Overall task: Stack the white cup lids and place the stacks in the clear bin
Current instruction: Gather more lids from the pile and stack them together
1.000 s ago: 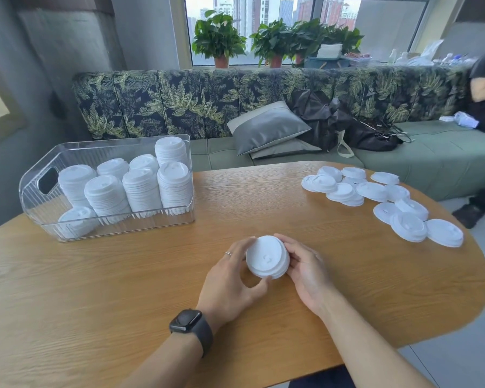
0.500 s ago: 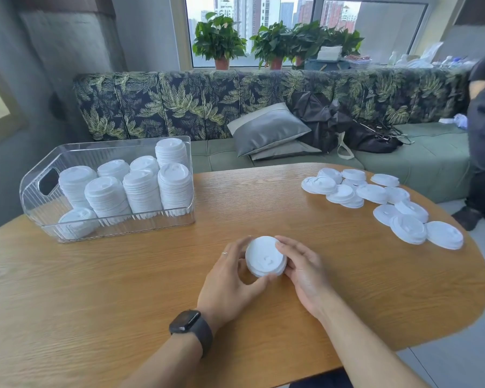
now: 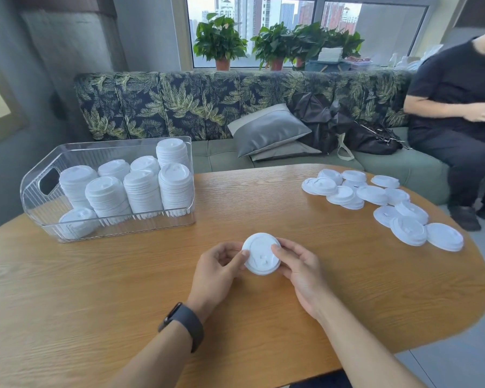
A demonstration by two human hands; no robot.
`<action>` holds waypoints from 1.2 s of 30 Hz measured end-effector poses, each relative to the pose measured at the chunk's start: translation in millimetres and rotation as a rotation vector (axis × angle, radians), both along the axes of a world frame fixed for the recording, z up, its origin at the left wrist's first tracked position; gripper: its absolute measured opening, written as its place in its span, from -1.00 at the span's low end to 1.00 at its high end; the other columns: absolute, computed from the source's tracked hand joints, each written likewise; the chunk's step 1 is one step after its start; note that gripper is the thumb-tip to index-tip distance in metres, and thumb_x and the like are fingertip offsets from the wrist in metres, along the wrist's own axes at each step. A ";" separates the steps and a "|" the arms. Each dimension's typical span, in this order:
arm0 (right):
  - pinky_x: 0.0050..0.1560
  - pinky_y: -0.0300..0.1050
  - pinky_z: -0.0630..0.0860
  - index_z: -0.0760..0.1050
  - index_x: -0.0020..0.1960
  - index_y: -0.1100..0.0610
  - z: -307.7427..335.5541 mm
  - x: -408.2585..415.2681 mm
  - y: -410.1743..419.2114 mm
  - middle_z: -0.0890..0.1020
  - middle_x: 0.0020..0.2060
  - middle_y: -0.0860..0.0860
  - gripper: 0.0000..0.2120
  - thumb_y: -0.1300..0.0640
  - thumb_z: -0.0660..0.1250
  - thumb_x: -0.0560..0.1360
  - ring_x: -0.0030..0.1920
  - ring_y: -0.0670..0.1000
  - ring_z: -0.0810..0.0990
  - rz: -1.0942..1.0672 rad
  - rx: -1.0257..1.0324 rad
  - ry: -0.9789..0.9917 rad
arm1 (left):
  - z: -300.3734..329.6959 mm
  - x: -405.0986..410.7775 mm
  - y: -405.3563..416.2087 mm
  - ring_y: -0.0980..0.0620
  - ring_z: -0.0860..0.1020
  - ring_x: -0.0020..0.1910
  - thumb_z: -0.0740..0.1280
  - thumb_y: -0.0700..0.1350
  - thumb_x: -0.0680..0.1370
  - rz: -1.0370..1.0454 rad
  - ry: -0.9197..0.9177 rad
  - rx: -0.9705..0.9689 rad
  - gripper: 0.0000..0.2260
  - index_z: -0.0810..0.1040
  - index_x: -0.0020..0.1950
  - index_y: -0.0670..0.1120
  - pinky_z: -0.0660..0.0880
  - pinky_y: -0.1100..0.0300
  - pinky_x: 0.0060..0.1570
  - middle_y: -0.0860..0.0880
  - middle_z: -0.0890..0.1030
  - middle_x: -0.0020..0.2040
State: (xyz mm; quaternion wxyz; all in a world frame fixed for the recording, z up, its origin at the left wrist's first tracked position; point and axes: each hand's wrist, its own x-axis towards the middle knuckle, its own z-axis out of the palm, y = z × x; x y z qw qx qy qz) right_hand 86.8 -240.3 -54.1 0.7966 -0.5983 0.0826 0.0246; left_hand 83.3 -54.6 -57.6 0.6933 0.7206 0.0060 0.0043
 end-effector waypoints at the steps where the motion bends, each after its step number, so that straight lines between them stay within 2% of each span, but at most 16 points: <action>1: 0.19 0.00 0.62 0.65 0.22 0.19 -0.4 -0.1 -0.2 0.75 0.08 0.11 -0.73 0.18 0.47 0.54 0.17 0.12 0.70 -0.005 0.000 0.002 | 0.0 0.0 0.0 0.09 0.68 -0.16 0.48 -0.11 0.59 -0.001 0.002 0.004 -0.89 0.69 0.10 -0.06 0.62 0.15 -0.12 -0.01 0.76 -0.08; 6: 0.19 0.01 0.62 0.64 0.23 0.20 -1.0 0.5 0.2 0.76 0.07 0.10 -0.72 0.18 0.48 0.53 0.17 0.12 0.71 -0.023 0.009 -0.002 | 0.0 0.7 -0.1 0.04 0.72 -0.10 0.52 -0.05 0.55 -0.024 0.020 0.025 -0.81 0.68 0.13 -0.05 0.63 0.13 -0.08 -0.05 0.76 -0.08; 11: 0.30 0.12 0.58 0.62 0.25 0.19 -1.4 -0.6 1.1 0.76 0.07 0.09 -0.67 0.21 0.52 0.50 0.16 0.10 0.72 0.003 -0.031 -0.003 | 0.8 0.6 0.1 0.02 0.72 -0.05 0.52 -0.06 0.55 0.004 0.024 0.010 -0.83 0.69 0.11 -0.05 0.65 0.14 -0.07 -0.01 0.76 -0.05; 17: 0.29 0.13 0.60 0.62 0.24 0.20 0.1 -1.3 -2.1 0.76 0.06 0.09 -0.70 0.24 0.50 0.52 0.13 0.08 0.73 -0.014 -0.018 0.006 | 7.6 3.2 -7.3 0.11 0.69 -0.16 0.50 -0.04 0.56 -0.025 0.044 0.022 -0.83 0.67 0.12 -0.05 0.63 0.18 -0.13 -0.01 0.76 -0.08; 21: 0.24 0.08 0.62 0.60 0.25 0.18 -0.6 -0.7 -4.2 0.77 0.04 0.05 -0.66 0.31 0.50 0.50 0.11 0.05 0.73 -0.084 0.026 0.014 | 8.7 12.9 -16.2 0.10 0.67 -0.18 0.48 -0.04 0.58 -0.055 0.072 0.023 -0.82 0.67 0.14 -0.06 0.64 0.19 -0.14 -0.05 0.76 -0.11; 26: 0.18 0.07 0.66 0.60 0.23 0.10 -0.3 7.9 -16.2 0.78 -0.03 -0.05 -0.68 0.30 0.48 0.51 0.04 -0.02 0.75 -0.227 -0.036 -0.016 | 8.6 27.0 -45.8 0.10 0.68 -0.19 0.47 -0.03 0.59 -0.053 0.068 -0.001 -0.83 0.68 0.12 -0.06 0.64 0.18 -0.17 -0.04 0.75 -0.14; 30: 0.19 0.17 0.64 0.62 0.19 0.03 -2.5 25.7 -38.9 0.77 -0.02 -0.09 -0.69 0.24 0.49 0.48 0.06 -0.06 0.73 -0.368 -0.130 -0.033 | 8.0 47.6 -77.5 0.08 0.69 -0.18 0.41 0.00 0.63 -0.060 0.065 0.001 -0.85 0.68 0.11 -0.05 0.65 0.18 -0.19 -0.09 0.75 -0.14; 32: 0.16 0.07 0.65 0.62 0.20 0.03 -3.2 35.9 -53.1 0.76 -0.02 -0.09 -0.69 0.24 0.49 0.48 0.03 -0.13 0.72 -0.419 -0.172 -0.056 | 5.7 62.3 -93.0 0.08 0.69 -0.19 0.39 -0.03 0.65 -0.044 0.061 0.018 -0.87 0.68 0.10 -0.06 0.66 0.15 -0.20 -0.12 0.74 -0.13; 34: 0.03 -0.23 0.62 0.60 0.21 0.04 -3.0 47.5 -66.7 0.72 -0.02 -0.15 -0.67 0.27 0.47 0.49 -0.03 -0.29 0.68 -0.458 -0.204 -0.085 | 0.5 78.5 -107.7 0.11 0.64 -0.25 0.39 -0.10 0.64 0.014 0.022 0.061 -0.93 0.67 0.07 -0.04 0.67 0.09 -0.24 -0.09 0.69 -0.12; 36: -0.05 -0.37 0.56 0.58 0.25 0.04 -3.1 61.1 -77.5 0.69 0.01 -0.20 -0.64 0.28 0.47 0.50 -0.04 -0.37 0.64 -0.494 -0.222 -0.106 | -6.6 96.9 -121.1 0.11 0.58 -0.24 0.38 -0.15 0.63 0.090 -0.087 0.209 -0.91 0.66 0.06 0.00 0.62 0.11 -0.19 -0.04 0.64 -0.10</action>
